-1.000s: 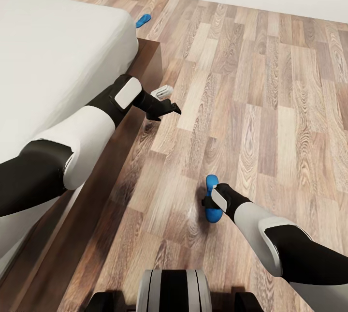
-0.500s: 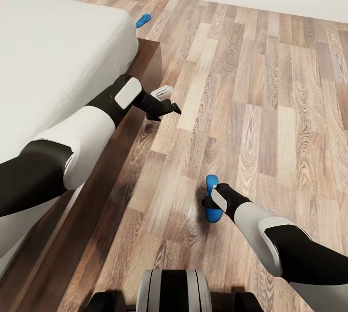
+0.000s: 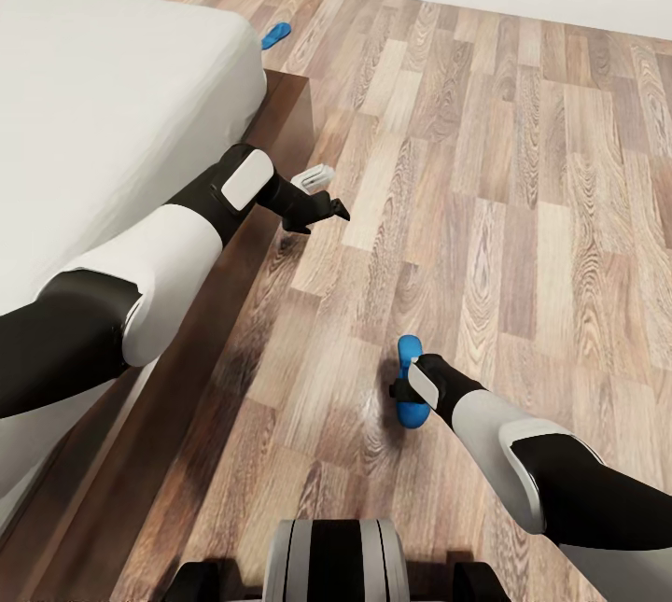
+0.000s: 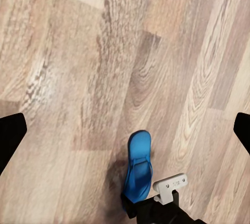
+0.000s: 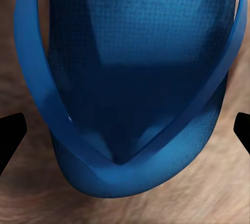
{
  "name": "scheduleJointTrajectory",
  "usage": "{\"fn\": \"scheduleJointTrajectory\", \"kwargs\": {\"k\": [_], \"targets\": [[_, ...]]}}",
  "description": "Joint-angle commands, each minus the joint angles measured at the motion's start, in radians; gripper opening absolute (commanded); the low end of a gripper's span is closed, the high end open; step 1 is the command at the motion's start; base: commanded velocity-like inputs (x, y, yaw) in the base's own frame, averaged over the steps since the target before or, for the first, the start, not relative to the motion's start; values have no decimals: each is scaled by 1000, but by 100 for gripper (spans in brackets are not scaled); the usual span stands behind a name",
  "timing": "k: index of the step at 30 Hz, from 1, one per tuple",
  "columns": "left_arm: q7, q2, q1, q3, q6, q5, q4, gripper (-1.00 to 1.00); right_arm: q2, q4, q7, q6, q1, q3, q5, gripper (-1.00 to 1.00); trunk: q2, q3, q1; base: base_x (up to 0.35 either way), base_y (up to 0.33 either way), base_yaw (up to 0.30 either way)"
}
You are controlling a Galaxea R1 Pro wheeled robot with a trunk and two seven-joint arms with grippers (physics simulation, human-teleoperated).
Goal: In the bedroom, move the book from the bed onto either nightstand, and place the two sandals side by side next to the bed.
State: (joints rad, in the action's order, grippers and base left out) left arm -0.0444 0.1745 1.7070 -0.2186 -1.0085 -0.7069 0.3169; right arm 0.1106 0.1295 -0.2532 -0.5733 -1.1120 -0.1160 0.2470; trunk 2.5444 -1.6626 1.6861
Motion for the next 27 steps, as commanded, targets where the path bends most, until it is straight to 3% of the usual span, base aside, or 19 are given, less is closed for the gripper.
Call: {"fn": "scheduleJointTrajectory", "kwargs": {"k": [1, 16, 17, 27], "targets": [[-5, 0, 0, -2, -2, -5, 1, 100, 0, 2, -6, -5, 0, -8, 11, 100, 0, -1, 0, 0, 0, 0], [-5, 0, 0, -2, -2, -5, 1, 100, 0, 2, -6, -5, 0, -8, 11, 100, 0, -1, 0, 0, 0, 0], [-5, 0, 0, -2, -2, -5, 1, 100, 0, 2, -6, -5, 0, -8, 11, -100, 0, -1, 0, 0, 0, 0], [-5, 0, 1, -2, -2, -5, 0, 100, 0, 2, -6, -5, 0, -8, 11, -100, 0, -1, 0, 0, 0, 0]]}}
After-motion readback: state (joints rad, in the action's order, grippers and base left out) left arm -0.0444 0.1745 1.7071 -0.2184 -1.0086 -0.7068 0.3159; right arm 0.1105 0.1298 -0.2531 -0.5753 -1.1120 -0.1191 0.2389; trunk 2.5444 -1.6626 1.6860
